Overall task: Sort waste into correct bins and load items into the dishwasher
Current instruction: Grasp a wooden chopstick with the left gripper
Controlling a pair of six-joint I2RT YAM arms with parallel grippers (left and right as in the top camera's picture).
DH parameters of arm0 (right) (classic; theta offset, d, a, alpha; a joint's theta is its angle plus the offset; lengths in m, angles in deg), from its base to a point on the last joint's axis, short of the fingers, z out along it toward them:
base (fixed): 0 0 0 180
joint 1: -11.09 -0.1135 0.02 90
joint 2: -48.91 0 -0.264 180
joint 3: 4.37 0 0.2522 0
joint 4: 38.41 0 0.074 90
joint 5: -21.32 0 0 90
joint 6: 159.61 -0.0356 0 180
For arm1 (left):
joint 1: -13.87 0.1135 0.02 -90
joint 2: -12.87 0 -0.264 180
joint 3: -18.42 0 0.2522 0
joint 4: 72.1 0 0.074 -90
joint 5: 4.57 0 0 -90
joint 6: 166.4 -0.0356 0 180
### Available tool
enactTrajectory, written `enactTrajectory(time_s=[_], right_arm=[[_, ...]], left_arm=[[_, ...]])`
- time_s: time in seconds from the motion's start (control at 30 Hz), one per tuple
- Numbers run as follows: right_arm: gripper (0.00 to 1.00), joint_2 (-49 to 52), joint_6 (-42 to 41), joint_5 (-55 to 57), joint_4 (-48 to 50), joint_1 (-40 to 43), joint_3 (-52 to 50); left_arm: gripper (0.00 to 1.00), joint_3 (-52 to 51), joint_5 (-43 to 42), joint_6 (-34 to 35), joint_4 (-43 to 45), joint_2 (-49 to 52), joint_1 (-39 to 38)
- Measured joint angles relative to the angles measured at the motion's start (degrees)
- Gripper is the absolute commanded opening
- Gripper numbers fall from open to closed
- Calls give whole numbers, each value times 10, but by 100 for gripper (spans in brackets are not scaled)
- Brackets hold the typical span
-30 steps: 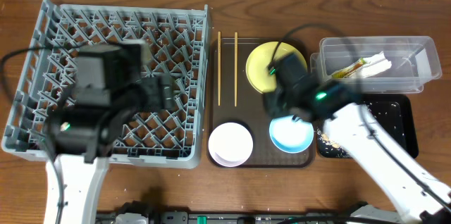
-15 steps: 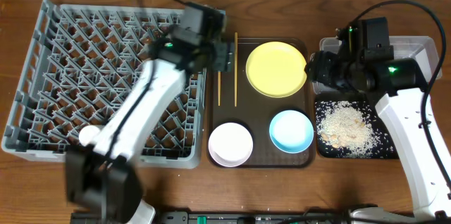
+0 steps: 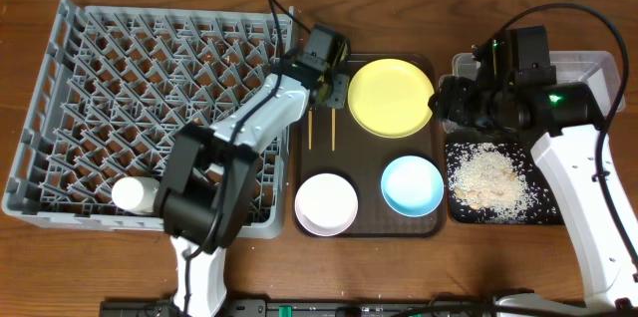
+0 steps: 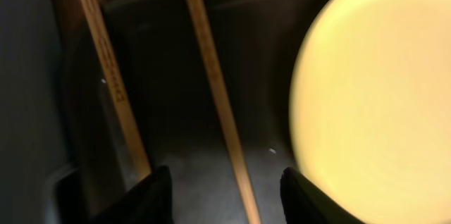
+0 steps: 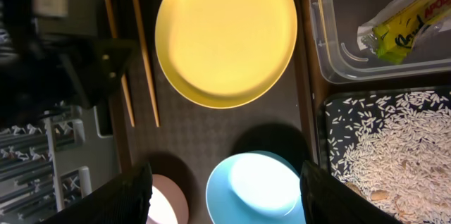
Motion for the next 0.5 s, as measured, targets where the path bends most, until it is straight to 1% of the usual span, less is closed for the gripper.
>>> enactTrajectory(time_s=[0.23,0.3,0.43,0.5], right_arm=[[65,4,0,0,0,0,0],[64,7,0,0,0,0,0],[64,9,0,0,0,0,0],[64,9,0,0,0,0,0]], left_arm=[[43,0,5,17,10,42,-1],[36,1,9,24,14,43,-2],[15,2,13,31,14,45,-8],[8,3,14,30,14,46,-9]])
